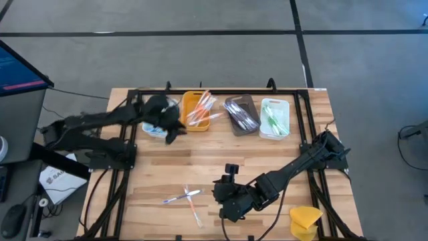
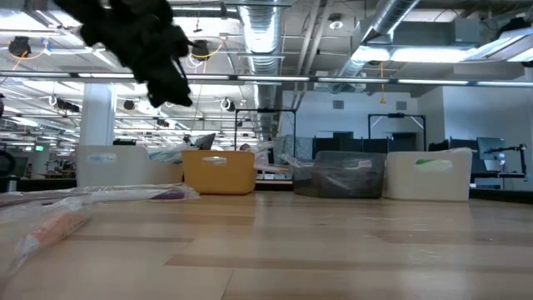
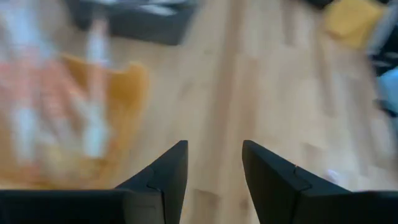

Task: Pick & Place Toothbrushes
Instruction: Put the violet toothbrush into the gray bin

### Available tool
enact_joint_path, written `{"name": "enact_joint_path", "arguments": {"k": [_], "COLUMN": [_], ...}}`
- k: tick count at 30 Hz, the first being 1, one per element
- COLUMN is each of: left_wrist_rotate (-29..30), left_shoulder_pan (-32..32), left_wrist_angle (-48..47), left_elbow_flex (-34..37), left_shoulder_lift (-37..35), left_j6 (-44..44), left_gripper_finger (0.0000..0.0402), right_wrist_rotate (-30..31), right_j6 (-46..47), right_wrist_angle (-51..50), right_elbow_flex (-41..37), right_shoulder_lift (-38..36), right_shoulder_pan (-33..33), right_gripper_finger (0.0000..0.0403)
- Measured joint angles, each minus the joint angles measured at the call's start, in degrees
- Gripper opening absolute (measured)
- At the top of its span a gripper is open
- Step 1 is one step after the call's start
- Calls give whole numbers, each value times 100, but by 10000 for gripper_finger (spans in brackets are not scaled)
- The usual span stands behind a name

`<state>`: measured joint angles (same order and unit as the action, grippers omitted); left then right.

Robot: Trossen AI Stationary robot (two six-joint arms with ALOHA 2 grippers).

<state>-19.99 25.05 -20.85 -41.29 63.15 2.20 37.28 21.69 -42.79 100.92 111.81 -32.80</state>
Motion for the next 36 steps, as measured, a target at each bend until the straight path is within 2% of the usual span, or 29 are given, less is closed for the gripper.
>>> {"name": "enact_joint_path", "arguments": {"k": [5, 9, 12, 16, 20, 22, 27, 36], "left_wrist_rotate": [-3, 0, 21, 43, 50, 47, 46, 45], "left_shoulder_pan": [-821, -1279, -1473, -1548, -1548, -1548, -1548, -1544], "left_wrist_angle": [1364, 2599, 3357, 3640, 3684, 3700, 3688, 3673], "left_elbow_flex": [1236, 1948, 2290, 2396, 2397, 2396, 2397, 2395], "left_shoulder_lift": [-1350, -2181, -2527, -2666, -2588, -2535, -2389, -2068], "left_j6": [755, 925, 928, 931, 929, 927, 923, 908], "left_gripper_finger": [147, 148, 149, 150, 150, 150, 150, 150], "right_wrist_rotate": [-145, -961, -1677, -2446, -3431, -3717, -3794, -3745], "right_j6": [-202, -895, -1600, -2138, -2211, -2213, -2358, -3066], "right_wrist_angle": [204, 720, 1264, 1465, 1535, 1502, 1468, 1527], "right_elbow_flex": [0, -1, 10, 58, 218, 215, 202, 192], "right_shoulder_lift": [0, 305, 705, 1182, 1202, 1193, 1255, 1427], "right_shoulder_pan": [217, 469, 609, 830, 1130, 1262, 1463, 1599], "right_gripper_finger": [138, 135, 130, 123, 117, 117, 133, 189]}}
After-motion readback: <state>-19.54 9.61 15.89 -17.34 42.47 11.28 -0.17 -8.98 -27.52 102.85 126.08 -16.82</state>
